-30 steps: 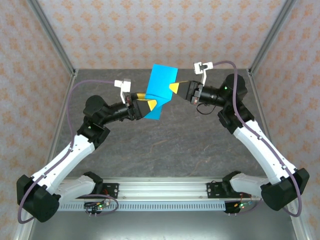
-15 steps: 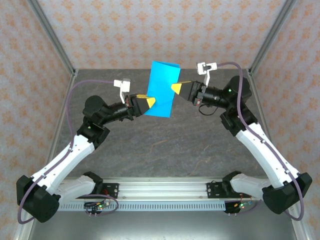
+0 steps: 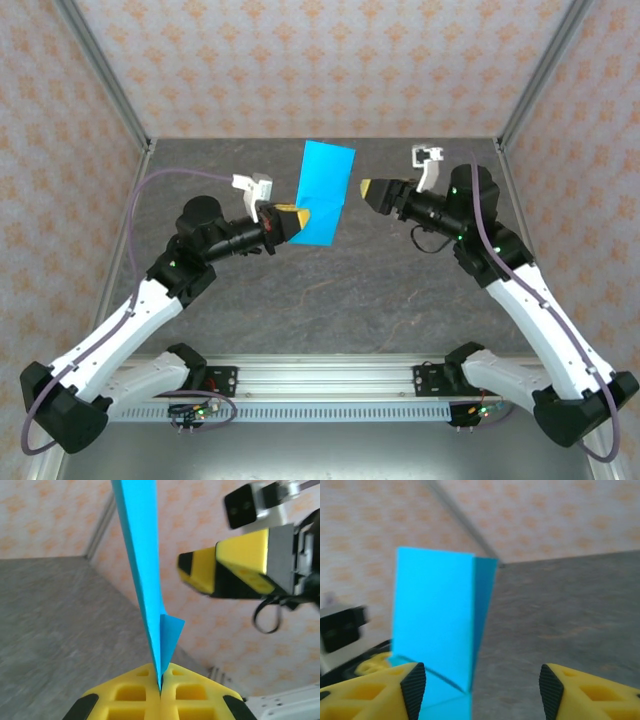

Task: Fold a paper plane with a square sheet of paper (fold left side to right side)
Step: Turn over the paper at the center of the table.

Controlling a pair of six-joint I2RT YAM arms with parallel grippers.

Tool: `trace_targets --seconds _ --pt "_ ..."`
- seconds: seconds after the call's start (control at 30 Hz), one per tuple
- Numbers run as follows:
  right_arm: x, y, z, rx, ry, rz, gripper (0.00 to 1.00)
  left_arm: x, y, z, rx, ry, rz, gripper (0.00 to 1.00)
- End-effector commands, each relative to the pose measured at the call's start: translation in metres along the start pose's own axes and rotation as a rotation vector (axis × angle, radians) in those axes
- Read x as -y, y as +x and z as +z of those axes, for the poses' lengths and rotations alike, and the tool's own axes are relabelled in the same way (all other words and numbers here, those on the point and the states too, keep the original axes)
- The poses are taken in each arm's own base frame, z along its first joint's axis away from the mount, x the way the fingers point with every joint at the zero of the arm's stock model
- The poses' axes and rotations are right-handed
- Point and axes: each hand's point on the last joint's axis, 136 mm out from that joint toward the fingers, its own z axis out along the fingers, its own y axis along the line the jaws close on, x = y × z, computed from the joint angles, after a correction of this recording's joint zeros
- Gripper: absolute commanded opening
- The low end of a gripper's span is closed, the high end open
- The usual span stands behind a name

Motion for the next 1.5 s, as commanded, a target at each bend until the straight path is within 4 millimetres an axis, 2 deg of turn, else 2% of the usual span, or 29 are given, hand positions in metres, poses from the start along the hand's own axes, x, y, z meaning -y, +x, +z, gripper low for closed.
trace_targets --seconds 0.0,0.1,0.17,0.27,0.33,0.43,0.53,0.73,0.83,0.93,1.23,1.37,1.47 --pt "0.095 -0.004 -0.047 0.101 0.574 -0.055 0.70 -0.040 0.028 -0.014 -0.113 -0.317 0.155 0.00" --pt "0.139 0.001 -0.087 0.161 0.868 -0.048 0.72 -0.060 0.047 -0.026 -0.191 -0.549 0.272 0.00" --pt "0.153 0.006 -0.104 0.178 0.973 -0.058 0.75 -0.072 0.055 -0.035 -0.225 -0.691 0.322 0.00" --pt "0.164 0.012 -0.120 0.189 1.051 -0.078 0.78 -0.091 0.067 -0.050 -0.290 -0.953 0.425 0.00" --pt "0.168 0.015 -0.128 0.195 1.086 -0.086 0.78 -0.097 0.072 -0.054 -0.345 -1.124 0.523 0.00" --pt "0.171 0.018 -0.136 0.204 1.107 -0.095 0.80 -0.098 0.082 -0.048 -0.418 -1.307 0.619 0.00" --pt "0.172 0.020 -0.141 0.206 1.118 -0.103 0.81 -0.103 0.102 -0.026 -0.492 -1.410 0.642 0.00" --pt "0.176 0.026 -0.152 0.191 1.152 -0.120 0.82 -0.114 0.156 0.027 -0.649 -1.453 0.575 0.00" --pt "0.177 0.030 -0.159 0.185 1.169 -0.128 0.82 -0.119 0.184 0.045 -0.710 -1.451 0.506 0.00" --pt "0.178 0.033 -0.166 0.194 1.178 -0.128 0.83 -0.124 0.204 0.057 -0.753 -1.461 0.472 0.00" --pt "0.181 0.041 -0.168 0.172 1.176 -0.131 0.86 -0.129 0.235 0.086 -0.876 -1.447 0.441 0.01" --pt "0.181 0.043 -0.167 0.162 1.170 -0.133 0.87 -0.135 0.251 0.098 -0.934 -1.385 0.343 0.05" --pt "0.181 0.044 -0.165 0.148 1.162 -0.137 0.88 -0.134 0.250 0.110 -0.926 -1.321 0.264 0.07"
